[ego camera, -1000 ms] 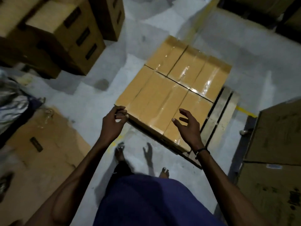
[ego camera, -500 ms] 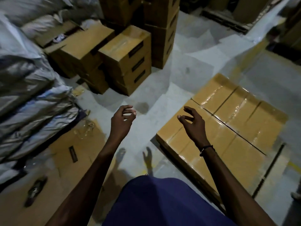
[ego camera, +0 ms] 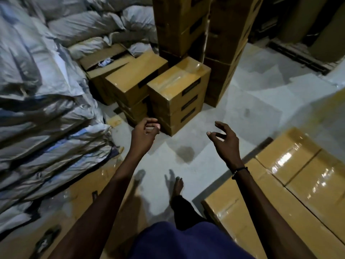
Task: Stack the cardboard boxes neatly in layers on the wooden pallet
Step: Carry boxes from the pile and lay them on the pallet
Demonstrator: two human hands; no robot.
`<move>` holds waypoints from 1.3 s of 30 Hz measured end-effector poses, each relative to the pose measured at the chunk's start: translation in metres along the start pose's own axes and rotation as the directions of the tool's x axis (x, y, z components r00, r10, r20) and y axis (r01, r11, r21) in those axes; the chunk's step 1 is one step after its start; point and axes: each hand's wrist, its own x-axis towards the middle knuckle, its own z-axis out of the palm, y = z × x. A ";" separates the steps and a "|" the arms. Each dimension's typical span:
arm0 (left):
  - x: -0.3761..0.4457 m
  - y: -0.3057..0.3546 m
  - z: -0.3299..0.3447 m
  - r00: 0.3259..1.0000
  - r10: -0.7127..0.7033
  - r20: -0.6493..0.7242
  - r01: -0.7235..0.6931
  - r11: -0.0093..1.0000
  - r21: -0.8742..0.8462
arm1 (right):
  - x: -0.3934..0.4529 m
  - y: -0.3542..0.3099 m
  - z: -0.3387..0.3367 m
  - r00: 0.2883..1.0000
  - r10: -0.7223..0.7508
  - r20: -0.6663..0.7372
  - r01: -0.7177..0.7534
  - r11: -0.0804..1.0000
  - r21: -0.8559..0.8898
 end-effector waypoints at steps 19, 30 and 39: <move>0.440 -0.004 -0.026 0.980 0.017 0.199 -0.068 0.965 0.252 | 0.372 -0.041 0.135 0.993 0.062 0.096 -0.045 0.984 -0.172; 0.720 -0.055 0.044 0.759 0.026 0.651 -0.403 0.804 0.437 | 0.549 0.000 0.228 0.935 0.349 0.059 -0.297 0.864 -0.406; 0.860 -0.133 0.146 0.470 -0.184 0.863 -0.600 0.650 0.465 | 0.652 0.063 0.281 0.827 0.555 0.088 -0.432 0.729 -0.530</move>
